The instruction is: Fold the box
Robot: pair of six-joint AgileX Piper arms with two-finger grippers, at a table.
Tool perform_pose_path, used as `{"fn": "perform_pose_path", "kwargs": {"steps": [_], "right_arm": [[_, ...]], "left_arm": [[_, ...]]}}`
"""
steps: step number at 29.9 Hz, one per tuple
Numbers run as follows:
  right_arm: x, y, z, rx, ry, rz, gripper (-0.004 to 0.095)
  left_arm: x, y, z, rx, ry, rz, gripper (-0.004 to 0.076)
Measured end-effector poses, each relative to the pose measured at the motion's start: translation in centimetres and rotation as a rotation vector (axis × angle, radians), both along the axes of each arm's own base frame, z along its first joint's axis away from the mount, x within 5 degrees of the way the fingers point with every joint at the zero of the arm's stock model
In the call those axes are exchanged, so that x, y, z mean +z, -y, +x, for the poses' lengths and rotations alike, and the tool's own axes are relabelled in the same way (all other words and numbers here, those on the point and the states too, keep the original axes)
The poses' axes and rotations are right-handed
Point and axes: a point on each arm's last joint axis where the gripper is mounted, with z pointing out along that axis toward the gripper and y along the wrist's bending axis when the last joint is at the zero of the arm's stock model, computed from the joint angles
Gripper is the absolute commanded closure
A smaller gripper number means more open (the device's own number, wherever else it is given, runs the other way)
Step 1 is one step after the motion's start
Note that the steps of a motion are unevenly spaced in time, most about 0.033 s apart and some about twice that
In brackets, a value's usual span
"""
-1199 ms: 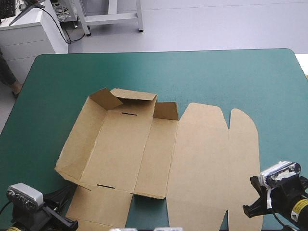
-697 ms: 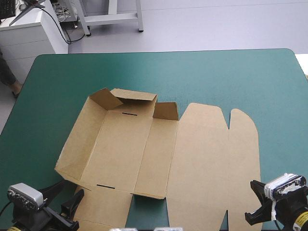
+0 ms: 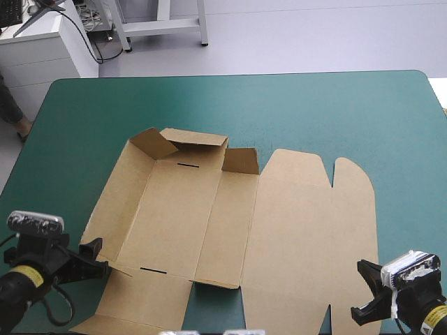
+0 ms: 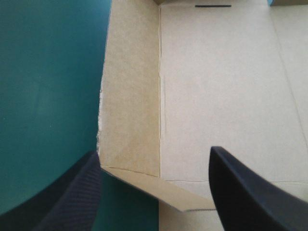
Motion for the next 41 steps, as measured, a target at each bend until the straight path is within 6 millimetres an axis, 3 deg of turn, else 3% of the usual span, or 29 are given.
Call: {"fn": "perform_pose_path", "kwargs": {"steps": [8, 12, 16, 27, 35, 38, 41], "right_arm": [[0.0, 0.0, 0.0, 0.001, -0.002, 0.003, 0.0923], [0.0, 0.0, 0.0, 0.001, -0.002, 0.003, 0.0923], [0.0, 0.0, 0.0, 0.001, -0.002, 0.003, 0.0924], [0.0, 0.0, 0.0, 0.001, -0.002, 0.003, 0.0924], [0.0, 0.0, 0.0, 0.001, -0.002, 0.003, 0.0924], [0.0, 0.0, 0.0, 0.001, -0.002, 0.003, 0.0925], [0.0, 0.0, 0.0, 0.001, -0.002, 0.003, 0.0925]], "left_arm": [[1.0, 1.9, 7.4, 0.018, -0.258, 0.084, 0.0269], [-0.5, 2.1, 11.0, 0.057, -0.42, 0.119, 0.0269], [-2.5, 0.7, 13.5, 0.123, -0.551, 0.116, 0.0269], [-5.6, -3.5, 16.3, 0.084, -0.668, -0.073, 0.0269], [-8.9, -3.2, 18.1, -0.057, -0.791, -0.223, 0.0281], [-10.1, -3.3, 18.7, -0.064, -0.834, -0.236, 0.0355], [-11.0, -3.3, 19.1, -0.064, -0.863, -0.246, 0.0542]]}}
